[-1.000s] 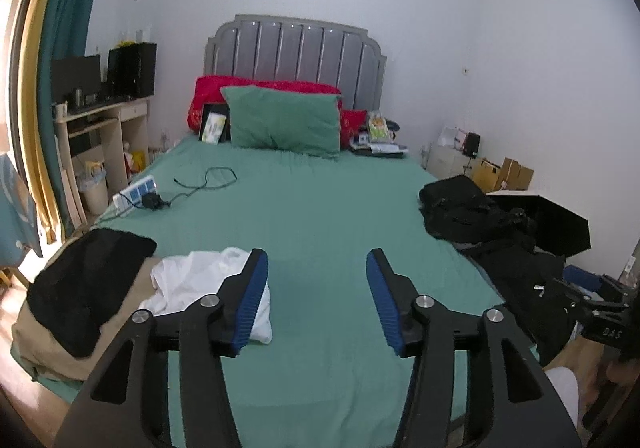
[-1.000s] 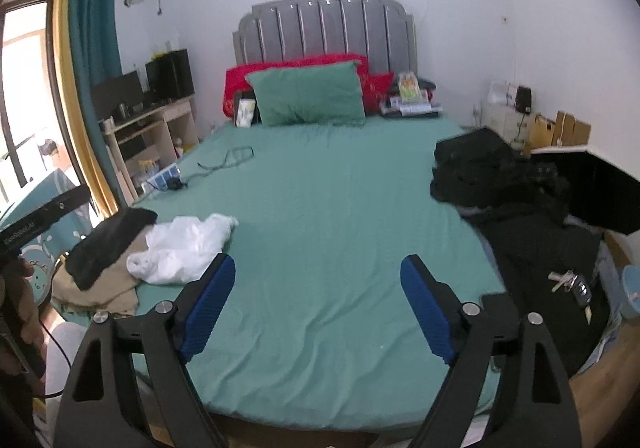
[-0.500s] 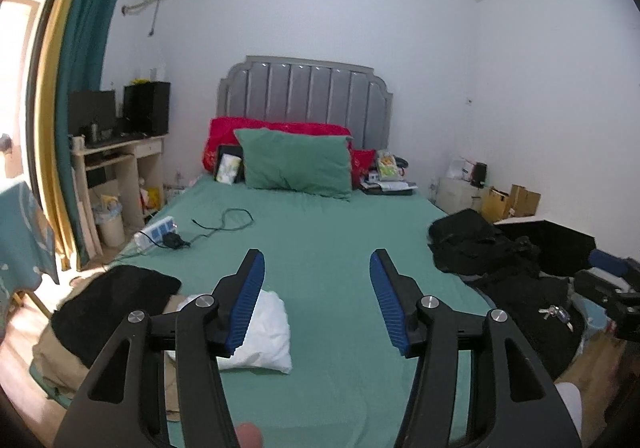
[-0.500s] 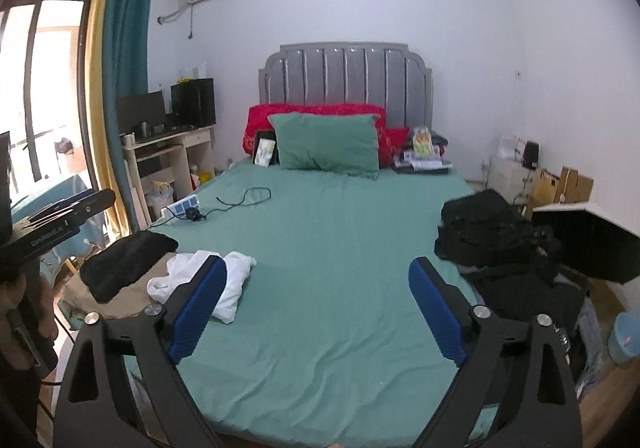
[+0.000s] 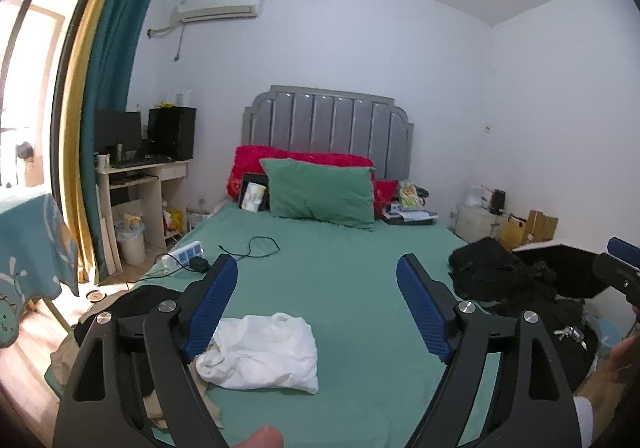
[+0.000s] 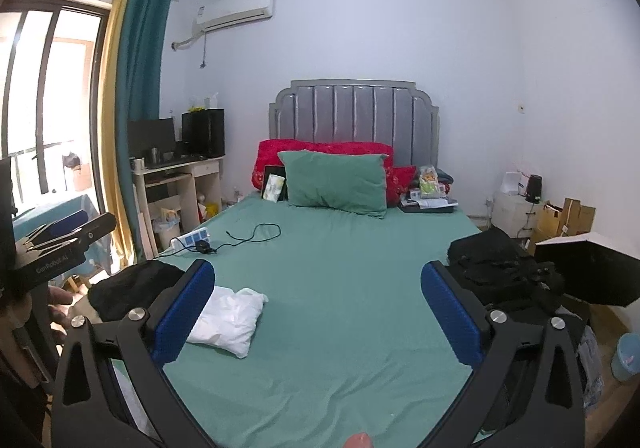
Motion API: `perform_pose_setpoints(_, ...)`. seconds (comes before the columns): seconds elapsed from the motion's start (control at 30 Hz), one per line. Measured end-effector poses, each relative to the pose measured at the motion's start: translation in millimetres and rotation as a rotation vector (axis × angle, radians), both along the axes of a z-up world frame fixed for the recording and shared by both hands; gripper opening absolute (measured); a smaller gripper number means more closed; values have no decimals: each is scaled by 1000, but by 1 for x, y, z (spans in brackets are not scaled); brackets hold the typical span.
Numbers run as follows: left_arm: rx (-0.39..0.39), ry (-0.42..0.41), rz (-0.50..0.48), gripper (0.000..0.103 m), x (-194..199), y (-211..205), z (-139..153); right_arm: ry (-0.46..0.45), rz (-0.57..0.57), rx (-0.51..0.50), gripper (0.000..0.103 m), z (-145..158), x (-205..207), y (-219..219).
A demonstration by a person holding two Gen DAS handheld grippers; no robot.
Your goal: Fold large clothes
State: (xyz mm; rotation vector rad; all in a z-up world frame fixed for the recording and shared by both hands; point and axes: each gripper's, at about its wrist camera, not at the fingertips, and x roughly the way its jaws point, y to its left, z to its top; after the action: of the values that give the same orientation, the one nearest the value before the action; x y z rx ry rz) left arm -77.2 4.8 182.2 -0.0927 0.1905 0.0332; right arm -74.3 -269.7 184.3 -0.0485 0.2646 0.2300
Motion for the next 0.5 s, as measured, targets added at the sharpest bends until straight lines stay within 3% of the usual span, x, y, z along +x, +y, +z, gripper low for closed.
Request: perform_pose_setpoints(0.5, -12, 14, 17, 85, 2, 23, -12, 53, 59, 21, 102, -20, 20, 34)
